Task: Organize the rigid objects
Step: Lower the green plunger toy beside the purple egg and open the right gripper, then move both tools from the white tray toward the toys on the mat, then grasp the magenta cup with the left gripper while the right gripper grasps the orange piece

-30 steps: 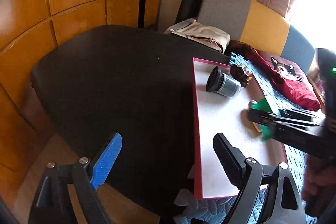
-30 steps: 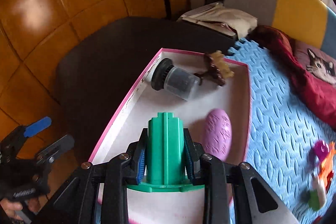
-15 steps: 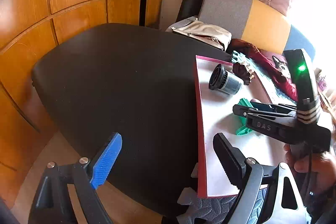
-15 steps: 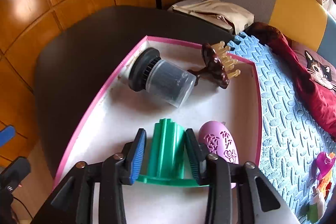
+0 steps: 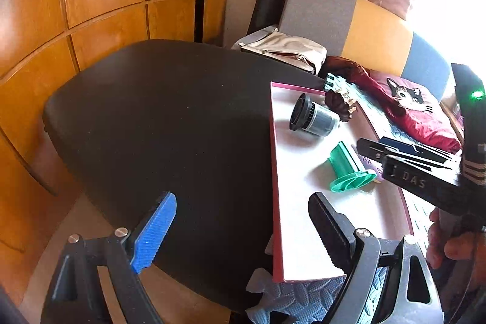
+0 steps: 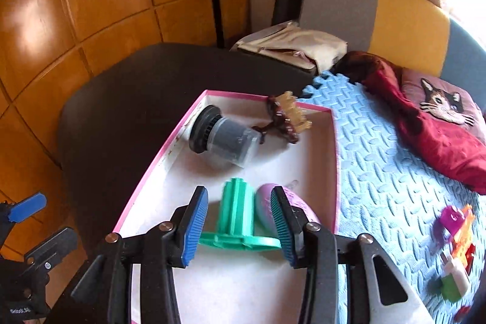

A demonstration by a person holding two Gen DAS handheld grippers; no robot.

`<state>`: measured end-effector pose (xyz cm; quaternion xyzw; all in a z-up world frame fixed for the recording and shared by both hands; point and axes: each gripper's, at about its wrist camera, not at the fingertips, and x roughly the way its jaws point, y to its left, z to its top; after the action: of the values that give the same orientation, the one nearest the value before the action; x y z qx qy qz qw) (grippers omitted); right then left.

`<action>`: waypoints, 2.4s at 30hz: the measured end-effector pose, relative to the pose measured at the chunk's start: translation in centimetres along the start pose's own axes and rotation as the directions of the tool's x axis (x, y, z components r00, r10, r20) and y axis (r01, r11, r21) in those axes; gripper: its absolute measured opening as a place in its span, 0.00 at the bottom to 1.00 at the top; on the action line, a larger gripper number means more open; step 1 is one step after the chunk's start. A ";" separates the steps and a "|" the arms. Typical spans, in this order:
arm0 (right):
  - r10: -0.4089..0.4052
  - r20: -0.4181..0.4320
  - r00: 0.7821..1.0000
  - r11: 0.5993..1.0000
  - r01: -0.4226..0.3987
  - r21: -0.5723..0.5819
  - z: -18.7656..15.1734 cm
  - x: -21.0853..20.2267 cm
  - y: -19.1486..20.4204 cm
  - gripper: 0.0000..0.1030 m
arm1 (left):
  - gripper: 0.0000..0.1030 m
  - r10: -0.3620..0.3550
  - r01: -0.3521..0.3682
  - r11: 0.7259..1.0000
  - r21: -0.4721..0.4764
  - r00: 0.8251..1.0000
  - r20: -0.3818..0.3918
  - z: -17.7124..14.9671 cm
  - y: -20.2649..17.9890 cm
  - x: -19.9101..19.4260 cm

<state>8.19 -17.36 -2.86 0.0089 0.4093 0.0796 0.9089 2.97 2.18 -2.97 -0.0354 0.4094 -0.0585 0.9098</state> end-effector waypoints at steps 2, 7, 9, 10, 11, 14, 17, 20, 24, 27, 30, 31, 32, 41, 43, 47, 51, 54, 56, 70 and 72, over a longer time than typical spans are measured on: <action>-0.009 0.017 1.000 1.000 0.009 0.017 -0.3 -0.9 -0.5 0.42 | 0.87 -0.004 0.004 1.000 0.008 1.000 0.001 0.0 -0.3 -0.1; -0.036 0.055 0.998 0.998 0.034 0.048 -1.1 -2.7 -1.7 0.42 | 0.87 -0.012 0.013 1.000 0.026 1.000 -0.002 -0.1 -1.0 -0.2; -0.050 0.070 0.996 0.997 0.046 0.056 -1.5 -3.5 -2.3 0.42 | 0.87 -0.016 0.016 0.999 0.033 1.000 -0.006 -0.1 -1.3 -0.2; -0.055 0.075 0.996 0.997 0.050 0.062 -1.6 -3.7 -2.6 0.42 | 0.87 -0.017 0.017 0.999 0.036 1.000 -0.005 -0.1 -1.4 -0.2; -0.061 0.081 0.995 0.996 0.056 0.070 -1.9 -4.1 -3.0 0.42 | 0.87 -0.018 0.018 0.999 0.040 1.000 -0.005 -0.2 -1.6 -0.2; -0.084 0.096 0.992 0.992 0.074 0.101 -2.6 -5.2 -4.4 0.42 | 0.87 -0.023 0.023 0.998 0.051 1.000 -0.005 -0.2 -2.1 -0.3; -0.111 0.107 0.988 0.987 0.097 0.132 -3.4 -6.1 -5.8 0.44 | 0.87 -0.027 0.028 0.998 0.064 1.000 -0.005 -0.3 -2.6 -0.3; -0.140 0.107 0.984 0.980 0.122 0.158 -4.3 -7.0 -7.4 0.44 | 0.87 -0.032 0.033 0.996 0.079 0.999 -0.009 -0.4 -3.2 -0.4; -0.187 0.111 0.976 0.967 0.163 0.194 -5.4 -8.3 -9.8 0.44 | 0.87 -0.040 0.041 0.994 0.097 0.999 -0.015 -0.5 -3.9 -0.3; -0.226 0.116 0.967 0.954 0.195 0.229 -6.1 -9.4 -12.1 0.44 | 0.87 -0.047 0.049 0.993 0.111 0.999 -0.015 -0.4 -4.4 -0.3; -0.282 0.127 0.951 0.932 0.241 0.270 -6.8 -11.0 -14.7 0.44 | 0.87 -0.055 0.056 0.992 0.111 0.998 -0.014 -0.3 -4.6 -0.4; -0.302 0.128 0.945 0.924 0.256 0.284 -7.1 -11.5 -15.5 0.44 | 0.87 -0.065 0.067 0.992 0.109 0.998 -0.021 -0.2 -4.7 -0.3; -0.323 0.128 0.938 0.914 0.274 0.300 -7.3 -12.0 -16.6 0.44 | 0.87 -0.074 0.077 0.991 0.111 0.997 -0.026 -0.1 -4.9 -0.3; -0.524 0.071 0.849 0.764 0.431 0.480 -10.8 -16.3 -27.5 0.44 | 0.87 -0.124 0.122 0.967 0.222 0.992 -0.003 0.7 -8.8 -1.1; -0.548 0.048 0.835 0.729 0.448 0.518 -11.8 -16.5 -29.7 0.45 | 0.87 -0.144 0.141 0.957 0.254 0.990 -0.008 0.8 -10.3 -1.1; -0.556 0.012 0.831 0.663 0.435 0.609 -14.3 -16.4 -32.9 0.45 | 0.87 -0.190 0.188 0.927 0.325 0.981 -0.025 1.2 -14.0 -1.0; -0.514 -0.016 0.858 0.621 0.384 0.683 -15.5 -16.5 -34.6 0.45 | 0.87 -0.229 0.235 0.899 0.370 0.971 -0.060 1.7 -18.3 0.1; -0.488 -0.012 0.873 0.620 0.357 0.699 -15.9 -16.6 -34.8 0.45 | 0.87 -0.252 0.265 0.874 0.406 0.964 -0.087 1.9 -22.0 1.2; -0.473 -0.009 0.881 0.621 0.341 0.706 -15.9 -16.5 -34.8 0.45 | 0.87 -0.268 0.288 0.863 0.416 0.957 -0.108 2.0 -24.1 2.2; -0.416 0.015 0.909 0.626 0.275 0.730 -15.8 -16.2 -35.1 0.45 | 0.87 -0.346 0.431 0.782 0.449 0.901 -0.263 3.8 -37.1 10.0; -0.409 0.011 0.912 0.630 0.274 0.727 -15.7 -16.0 -35.1 0.45 | 0.87 -0.345 0.436 0.779 0.451 0.898 -0.272 4.0 -38.2 11.2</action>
<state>-9.10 -55.22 -4.32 0.2880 0.3206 -0.2600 0.8641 10.43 -37.15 -4.31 0.1229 0.4417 -0.3533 0.8155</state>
